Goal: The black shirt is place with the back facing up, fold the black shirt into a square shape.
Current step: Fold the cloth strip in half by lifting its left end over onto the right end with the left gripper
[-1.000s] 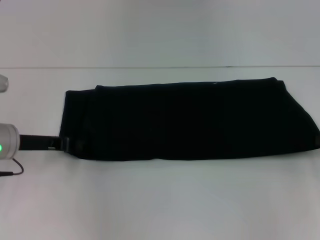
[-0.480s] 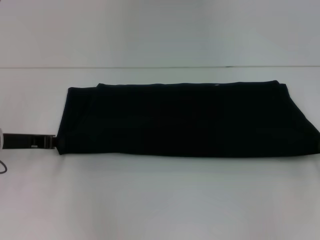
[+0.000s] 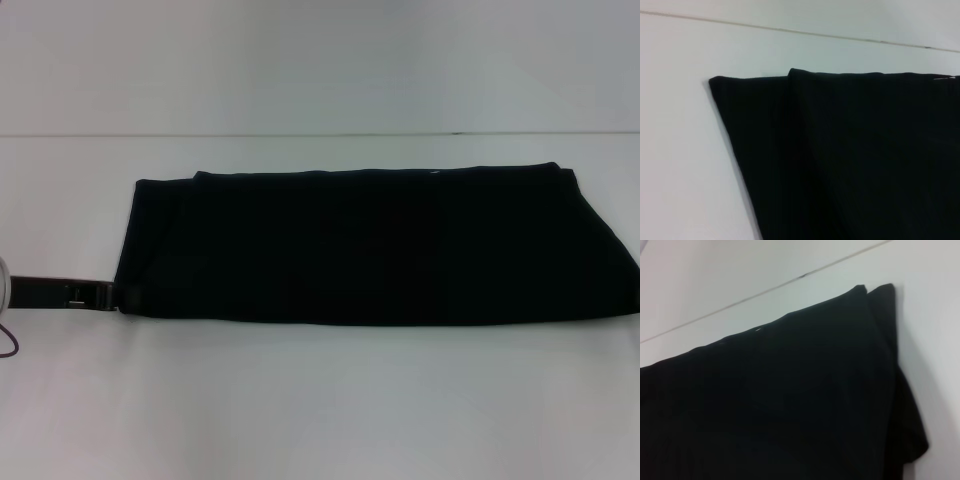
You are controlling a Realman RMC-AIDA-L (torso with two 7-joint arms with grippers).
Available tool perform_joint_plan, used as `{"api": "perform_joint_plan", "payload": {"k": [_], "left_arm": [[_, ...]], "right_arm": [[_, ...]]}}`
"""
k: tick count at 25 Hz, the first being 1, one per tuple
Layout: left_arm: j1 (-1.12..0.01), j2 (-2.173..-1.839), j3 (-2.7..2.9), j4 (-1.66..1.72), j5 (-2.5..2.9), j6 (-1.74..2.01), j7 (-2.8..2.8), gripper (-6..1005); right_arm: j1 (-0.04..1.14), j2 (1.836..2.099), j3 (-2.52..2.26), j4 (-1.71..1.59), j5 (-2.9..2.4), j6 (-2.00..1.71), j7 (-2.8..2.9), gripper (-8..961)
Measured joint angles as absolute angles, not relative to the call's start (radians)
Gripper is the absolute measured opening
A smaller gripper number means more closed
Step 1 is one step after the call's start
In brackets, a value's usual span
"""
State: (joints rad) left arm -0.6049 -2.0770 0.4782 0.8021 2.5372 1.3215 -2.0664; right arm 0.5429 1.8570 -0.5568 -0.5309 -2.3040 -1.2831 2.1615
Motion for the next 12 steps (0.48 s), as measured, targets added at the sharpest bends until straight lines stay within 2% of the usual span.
{"api": "perform_joint_plan", "payload": {"k": [8, 11, 12], "left_arm": [[-0.612, -2.077, 0.481, 0.804, 2.535, 1.335, -2.062, 6], [-0.612, -2.076, 0.464, 0.812, 2.534, 1.320, -2.079, 7], [-0.612, -2.076, 0.454, 0.816, 2.533, 1.314, -2.086, 39]], "right_arm": [[0.543, 1.860, -0.557, -0.562, -2.304, -1.316, 2.168, 40], [0.538, 1.865, -0.557, -0.584, -2.304, -1.321, 2.173, 142], [0.537, 1.866, -0.554, -0.590, -2.304, -1.324, 2.173, 176]]}}
